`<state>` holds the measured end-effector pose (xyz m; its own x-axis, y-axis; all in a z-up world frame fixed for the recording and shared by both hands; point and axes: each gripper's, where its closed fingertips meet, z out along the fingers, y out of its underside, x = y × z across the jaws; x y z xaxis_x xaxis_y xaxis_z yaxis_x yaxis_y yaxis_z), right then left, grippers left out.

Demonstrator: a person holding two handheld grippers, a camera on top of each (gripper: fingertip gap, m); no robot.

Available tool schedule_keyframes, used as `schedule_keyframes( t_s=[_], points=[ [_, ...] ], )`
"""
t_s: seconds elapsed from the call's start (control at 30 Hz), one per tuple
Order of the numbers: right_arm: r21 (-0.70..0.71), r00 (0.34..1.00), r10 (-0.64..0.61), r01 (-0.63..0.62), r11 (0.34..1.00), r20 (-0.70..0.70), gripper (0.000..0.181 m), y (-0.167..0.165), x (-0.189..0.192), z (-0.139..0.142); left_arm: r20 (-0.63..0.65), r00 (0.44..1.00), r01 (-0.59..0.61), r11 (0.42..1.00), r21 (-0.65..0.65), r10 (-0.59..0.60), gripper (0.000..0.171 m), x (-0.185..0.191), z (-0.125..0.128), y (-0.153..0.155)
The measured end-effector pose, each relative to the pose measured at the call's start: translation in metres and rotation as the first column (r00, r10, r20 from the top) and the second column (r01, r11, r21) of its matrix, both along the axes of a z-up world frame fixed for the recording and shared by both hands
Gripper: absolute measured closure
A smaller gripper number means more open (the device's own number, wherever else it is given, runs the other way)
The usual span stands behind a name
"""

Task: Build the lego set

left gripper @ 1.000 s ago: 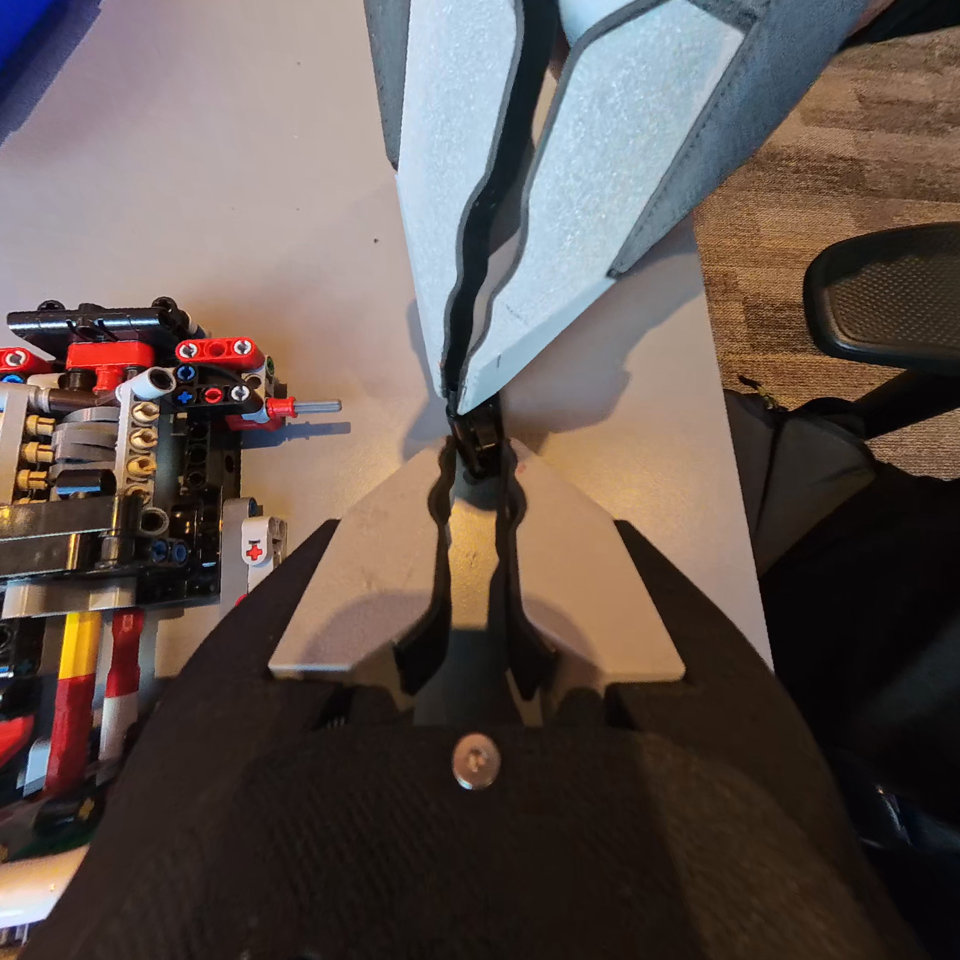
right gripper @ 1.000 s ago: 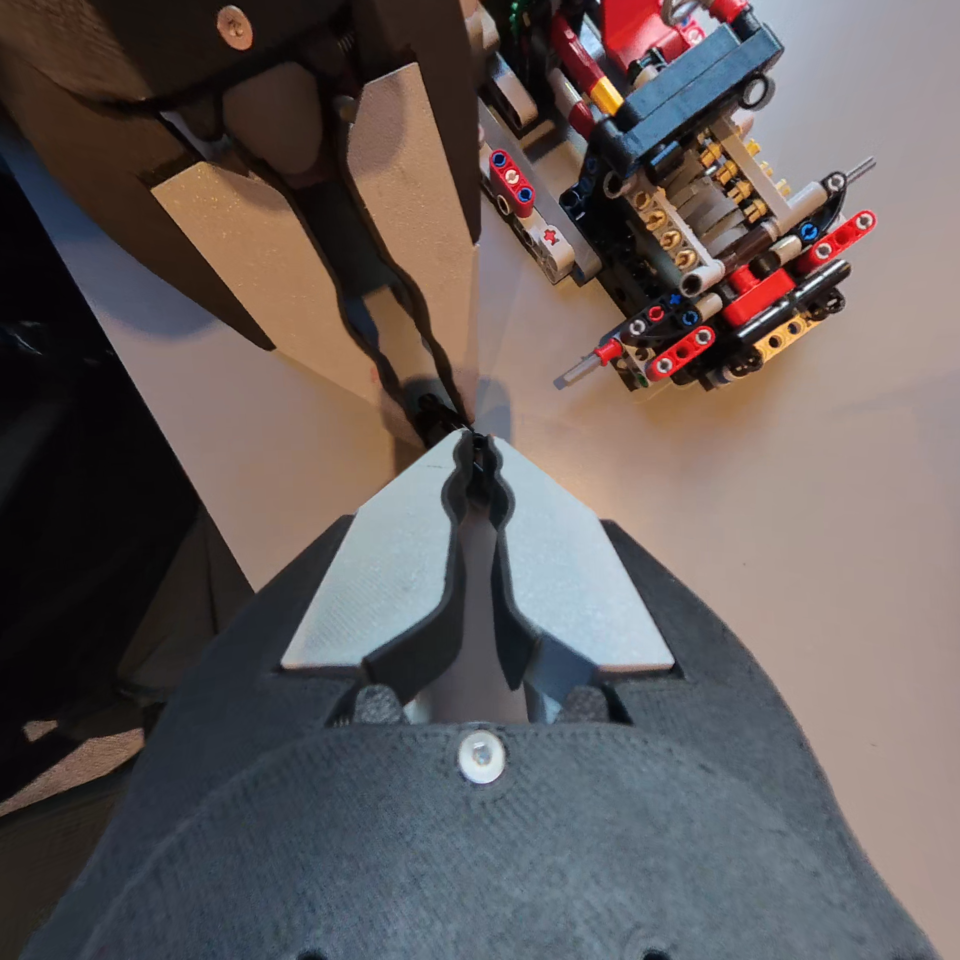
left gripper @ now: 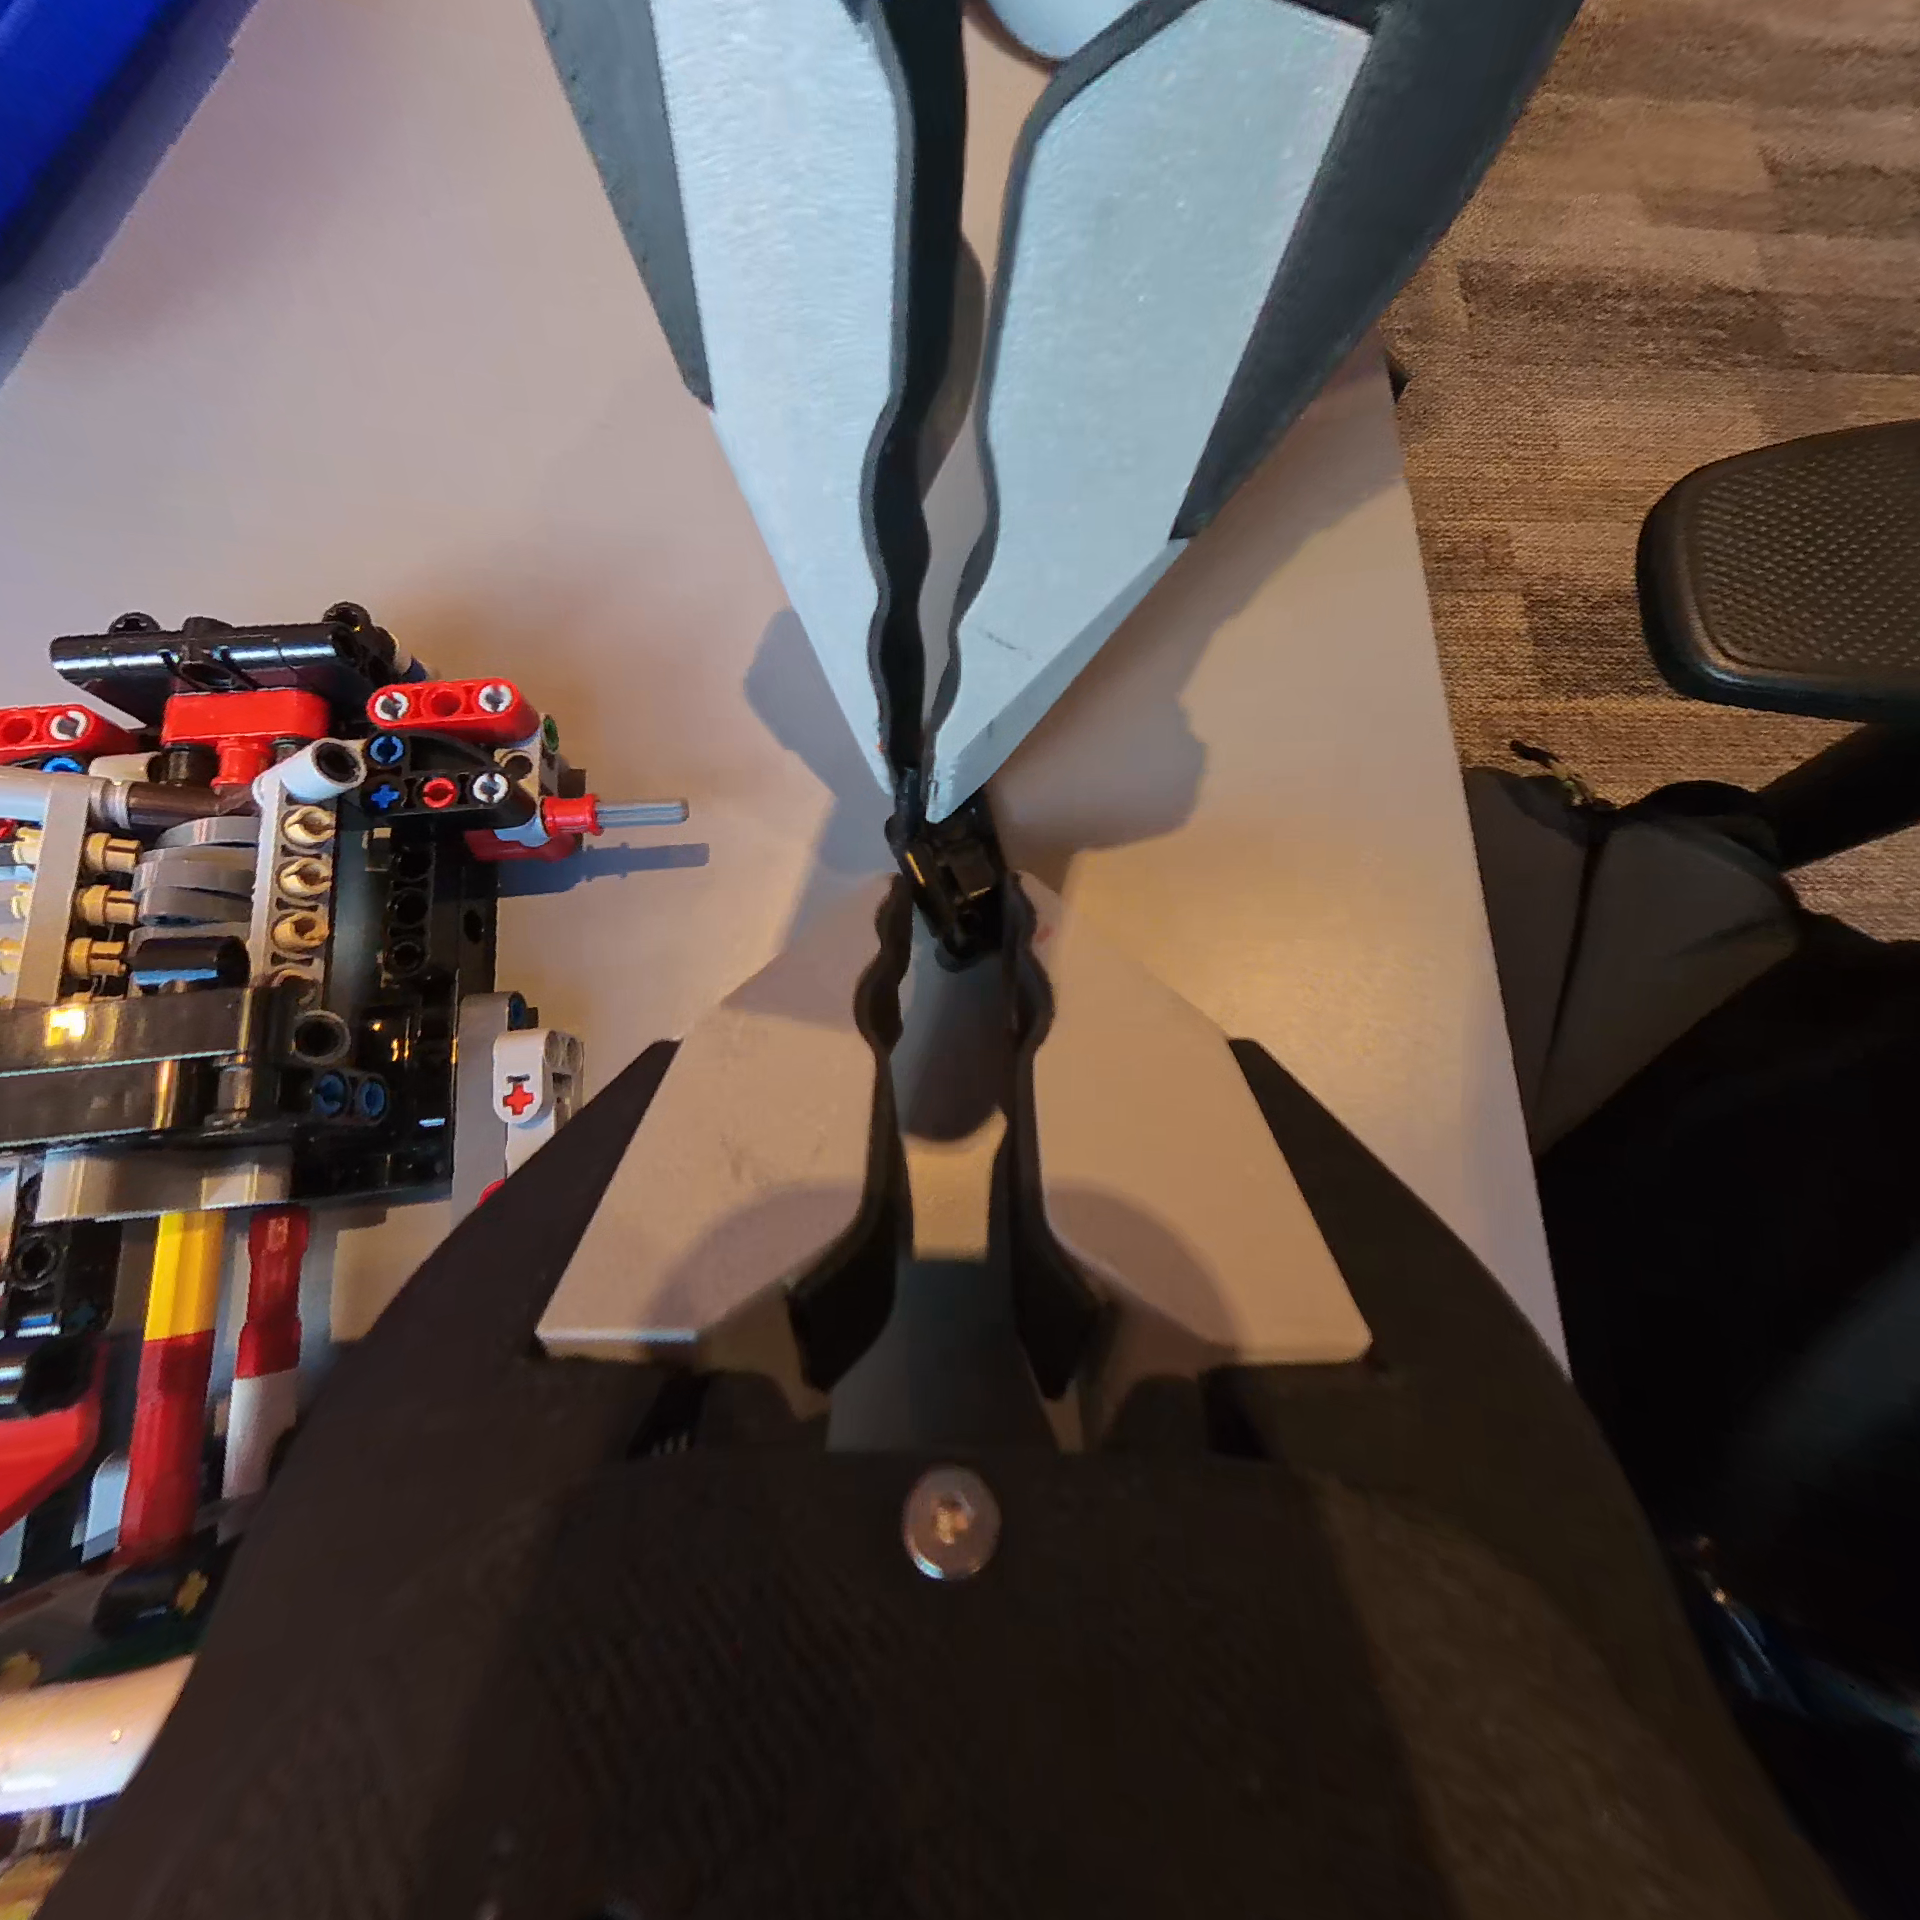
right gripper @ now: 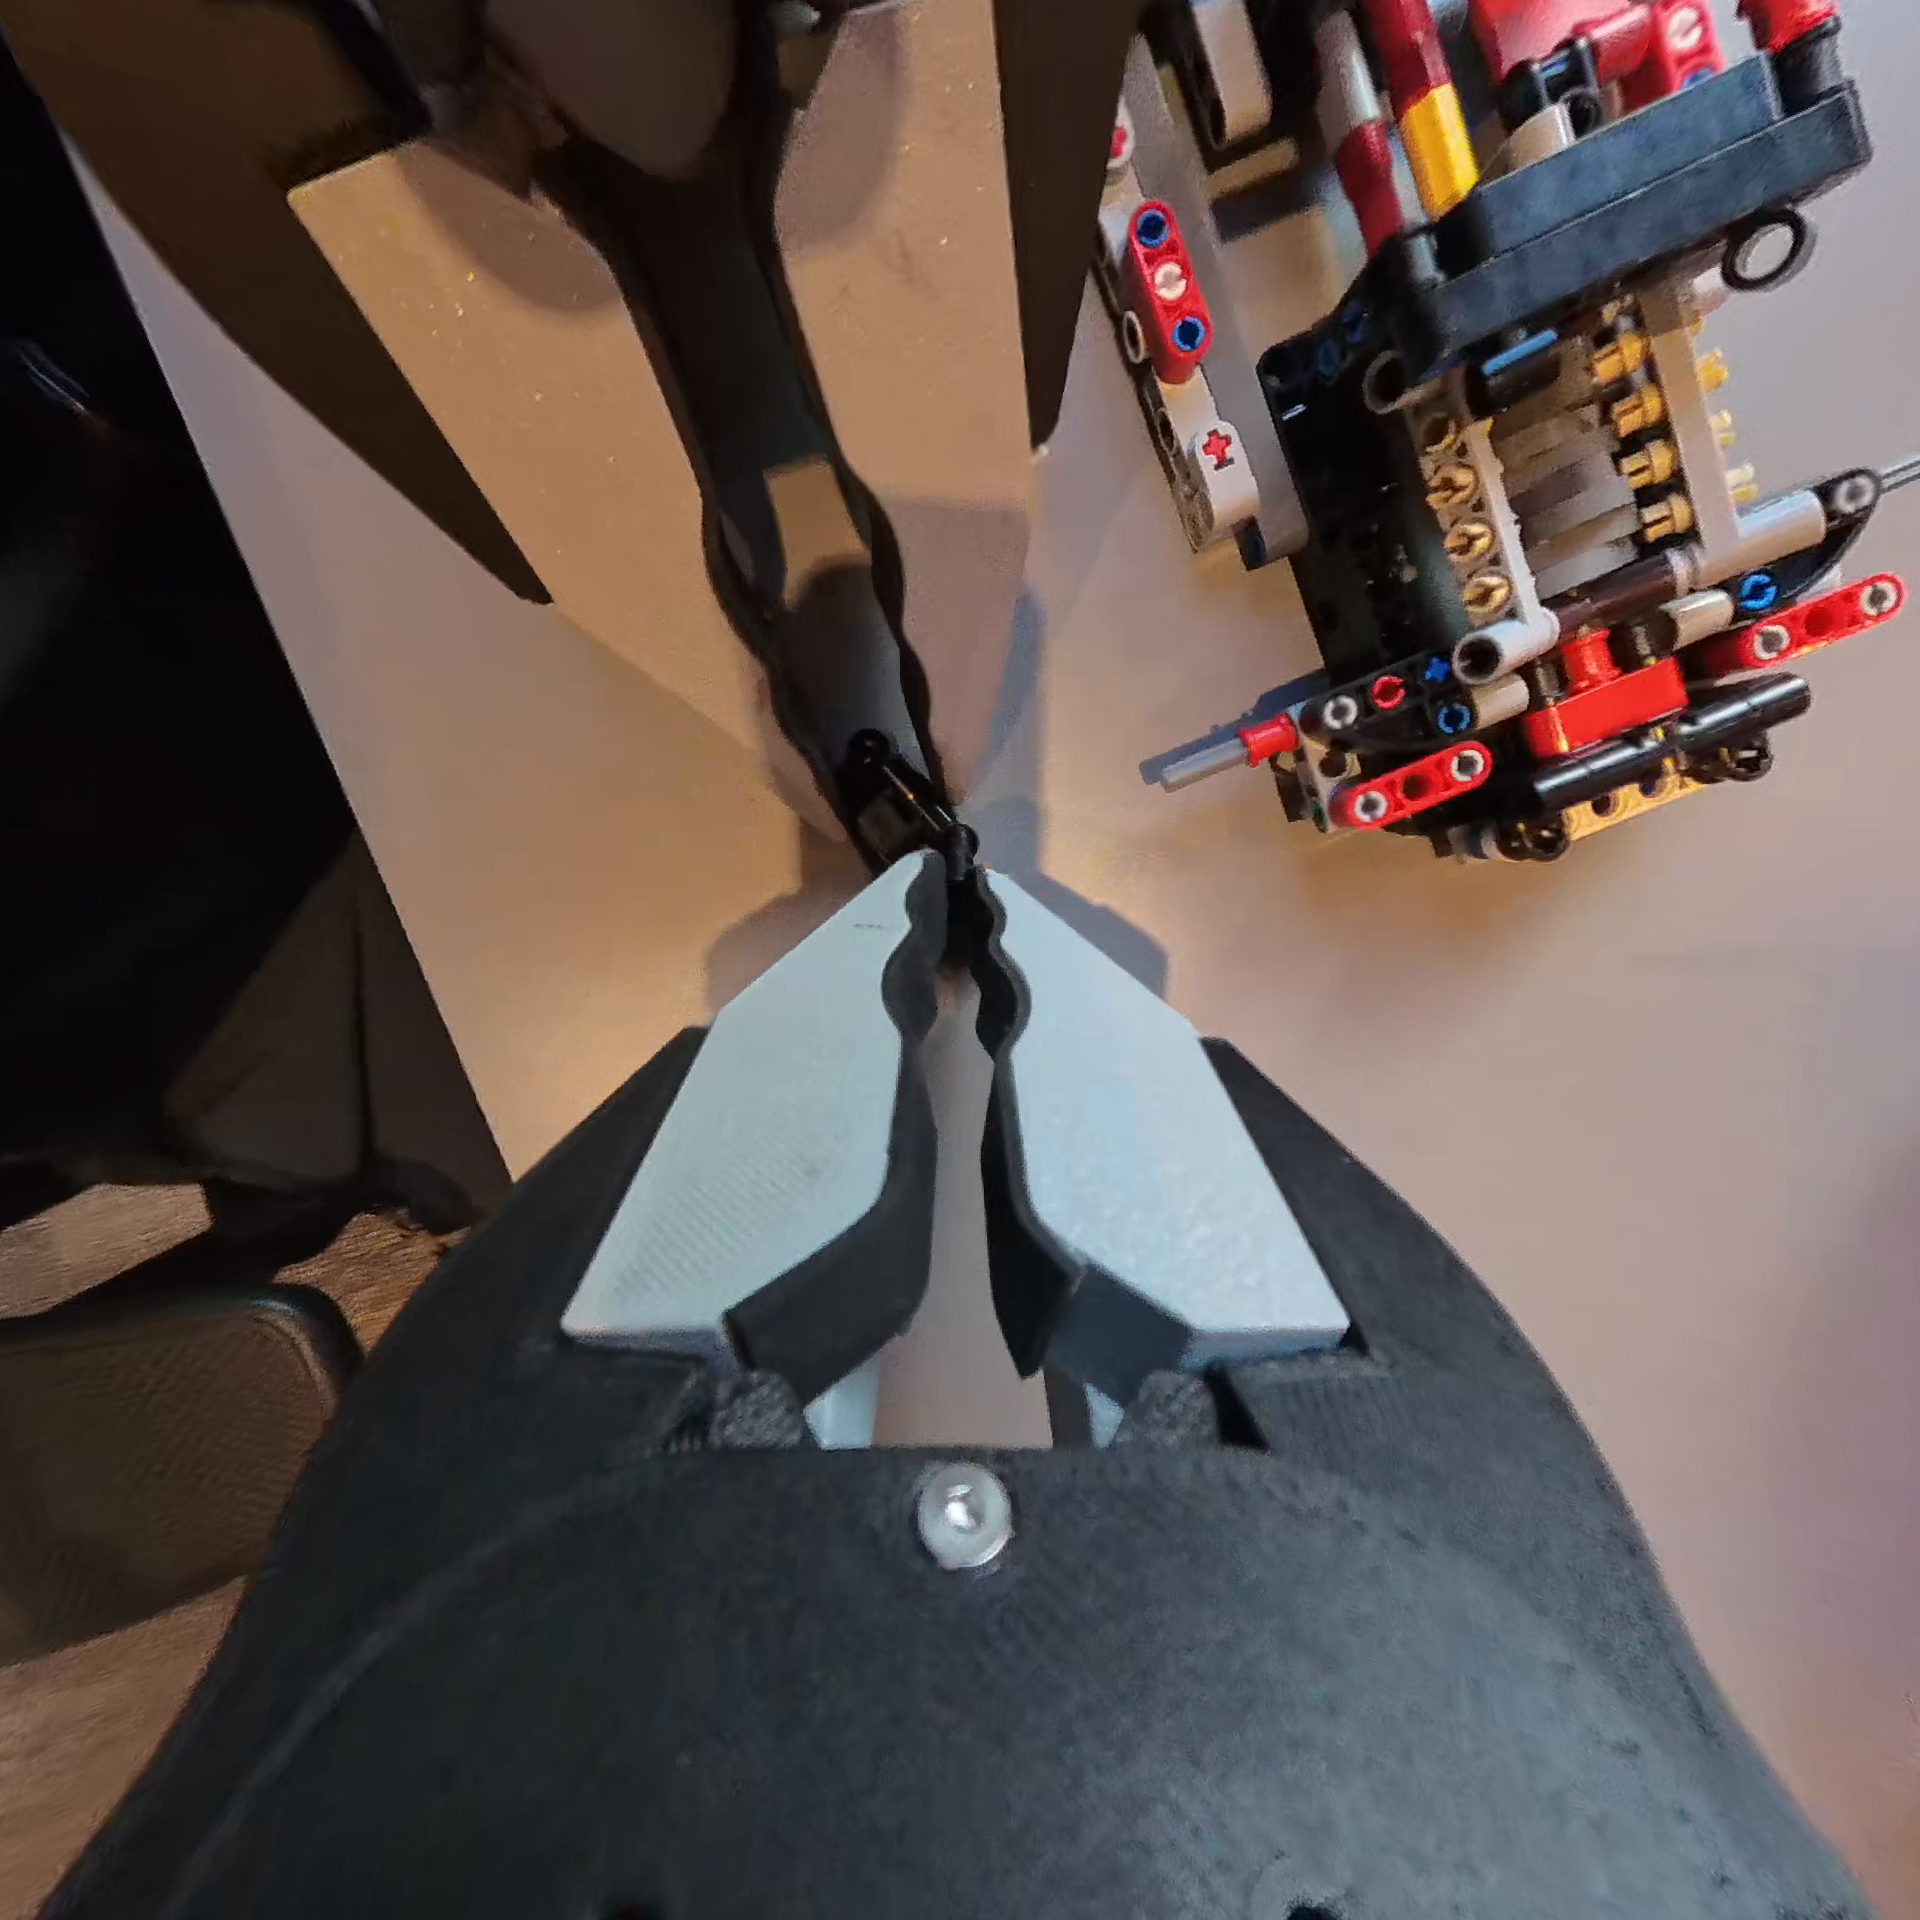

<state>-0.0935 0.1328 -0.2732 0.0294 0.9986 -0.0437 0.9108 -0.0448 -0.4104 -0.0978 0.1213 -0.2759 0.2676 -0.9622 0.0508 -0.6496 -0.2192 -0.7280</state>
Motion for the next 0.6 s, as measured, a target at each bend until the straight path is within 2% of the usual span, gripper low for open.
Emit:
schedule_keyframes(
  t_s=[0.17,0.33,0.43,0.6],
  points=[
    [-0.235,0.987,-0.153,0.162,0.958,0.057,0.18,-0.001,-0.001,0.001,0.0,1.0,-0.002,1.0,-0.002,0.002,0.157,0.0,0.0,0.0],
    [-0.34,0.957,-0.261,0.29,0.895,0.128,0.18,0.001,-0.006,0.003,0.0,1.0,-0.003,1.0,0.002,0.003,0.157,0.0,0.0,0.0],
    [-0.309,0.95,-0.284,0.31,0.899,0.126,0.18,0.003,-0.009,0.003,0.0,1.0,-0.007,1.0,0.003,0.007,0.157,0.0,0.0,0.001],
    [-0.177,0.967,-0.225,0.243,0.954,0.116,0.18,0.006,-0.012,0.0,0.001,1.0,-0.001,1.0,0.005,0.001,0.157,0.001,0.0,0.0]
  ],
)
